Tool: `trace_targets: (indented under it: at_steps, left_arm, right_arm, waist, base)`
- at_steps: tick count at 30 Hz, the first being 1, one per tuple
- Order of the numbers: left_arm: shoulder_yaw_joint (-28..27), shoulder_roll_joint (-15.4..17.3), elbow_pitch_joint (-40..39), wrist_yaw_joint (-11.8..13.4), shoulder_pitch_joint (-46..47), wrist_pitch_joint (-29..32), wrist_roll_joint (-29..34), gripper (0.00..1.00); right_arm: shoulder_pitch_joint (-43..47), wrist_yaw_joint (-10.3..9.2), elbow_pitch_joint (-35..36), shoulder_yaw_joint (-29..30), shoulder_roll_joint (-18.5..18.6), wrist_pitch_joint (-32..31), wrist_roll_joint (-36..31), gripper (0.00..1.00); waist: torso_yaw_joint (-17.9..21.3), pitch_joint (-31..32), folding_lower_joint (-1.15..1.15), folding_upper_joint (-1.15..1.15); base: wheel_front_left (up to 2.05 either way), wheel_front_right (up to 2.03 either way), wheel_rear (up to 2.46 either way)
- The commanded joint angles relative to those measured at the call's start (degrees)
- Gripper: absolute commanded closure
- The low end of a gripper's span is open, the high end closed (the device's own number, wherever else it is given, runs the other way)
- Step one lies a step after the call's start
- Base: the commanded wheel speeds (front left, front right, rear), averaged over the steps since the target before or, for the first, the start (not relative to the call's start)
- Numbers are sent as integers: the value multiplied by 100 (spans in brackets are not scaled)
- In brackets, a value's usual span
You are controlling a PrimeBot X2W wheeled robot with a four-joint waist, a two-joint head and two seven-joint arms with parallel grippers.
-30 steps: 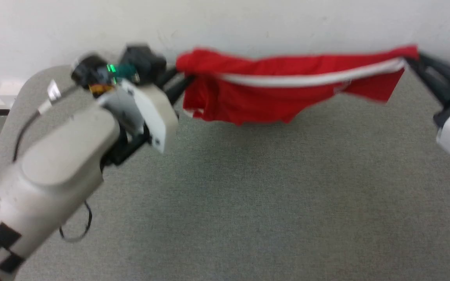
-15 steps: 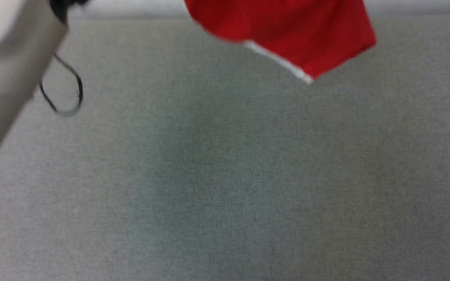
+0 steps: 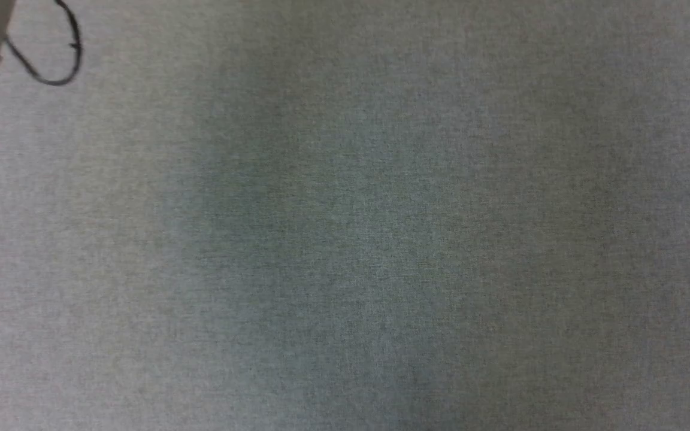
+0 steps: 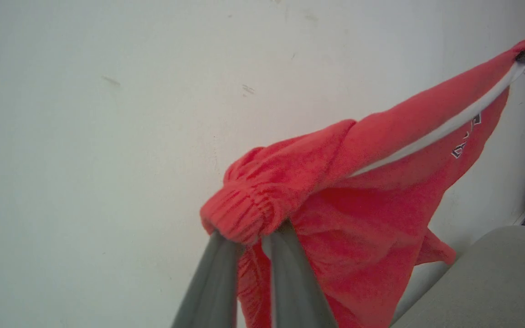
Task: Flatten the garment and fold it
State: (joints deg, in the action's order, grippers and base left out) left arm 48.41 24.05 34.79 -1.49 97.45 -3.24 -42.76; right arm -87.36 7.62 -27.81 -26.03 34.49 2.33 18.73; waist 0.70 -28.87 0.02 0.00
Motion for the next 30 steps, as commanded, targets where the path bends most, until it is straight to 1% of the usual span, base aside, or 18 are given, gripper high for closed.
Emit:
trace_targets:
  at_steps: [1,5,8,9,11,13,15,16,20,21,23,27,30]
  left_arm:
    - [-25,-23,73,-22,-107,-129,-21,100]
    - [-71,-60,214,-41,-728,-466,-237,100]
    - [-31,-59,306,-56,-1441,-740,-376,100]
    - [-77,-59,325,-18,-1732,-848,-469,100]
    - [-87,-90,314,12,-2350,-978,-613,100]
    - [-79,-72,213,112,-2926,-1088,-611,100]
    - [-138,-19,42,238,-3528,-1144,-631,100]
    - [-137,22,-52,259,-3792,-1156,-611,100]
    - [-388,117,-577,463,-4923,-1172,-562,100]
    - [-481,140,-719,523,-5242,-1173,-551,100]
    - [-490,185,-921,615,-5861,-1174,-448,100]
    - [-622,159,-1218,712,-6881,-1175,-430,100]
    - [-780,196,-1384,829,-7524,-1175,-359,100]
  right_arm:
    - [89,-13,-95,-56,-85,93,22,100]
    - [596,-13,-299,-299,-256,414,54,100]
    - [1116,-13,-420,-499,-328,693,104,100]
    - [1312,-13,-438,-592,-355,782,117,100]
    - [1693,-13,-399,-763,-283,940,78,100]
    - [2115,-13,-220,-907,-143,1054,-18,100]
    - [2605,-13,-12,-938,-82,1130,-2,100]
    - [2868,-13,124,-961,-20,1148,-9,100]
    - [4080,-13,626,-711,118,1187,64,100]
    - [4399,-13,737,-654,146,1190,-12,100]
    - [5065,-13,940,-585,198,1131,-143,100]
    - [6318,-13,1321,-293,206,977,-189,100]
    - [7169,-13,1612,-63,94,843,-221,100]
  waist:
    - [100,-160,-2,0]
    - [146,-87,-2,0]
    - [160,63,-2,0]
    - [184,134,-2,0]
    - [162,292,-2,0]
    - [137,458,-2,0]
    - [153,648,-2,0]
    - [141,731,-2,0]
    - [117,1168,-2,0]
    - [128,1285,-2,0]
    - [118,1480,-2,0]
    - [107,1842,-2,0]
    - [146,2106,-2,0]
  base:
    - [0,0,0]
    - [0,0,0]
    - [0,0,0]
    - [0,0,0]
    - [0,0,0]
    - [0,0,0]
    - [0,0,0]
    - [0,0,0]
    - [0,0,0]
    - [0,0,0]
    - [0,0,0]
    - [0,0,0]
    - [0,0,0]
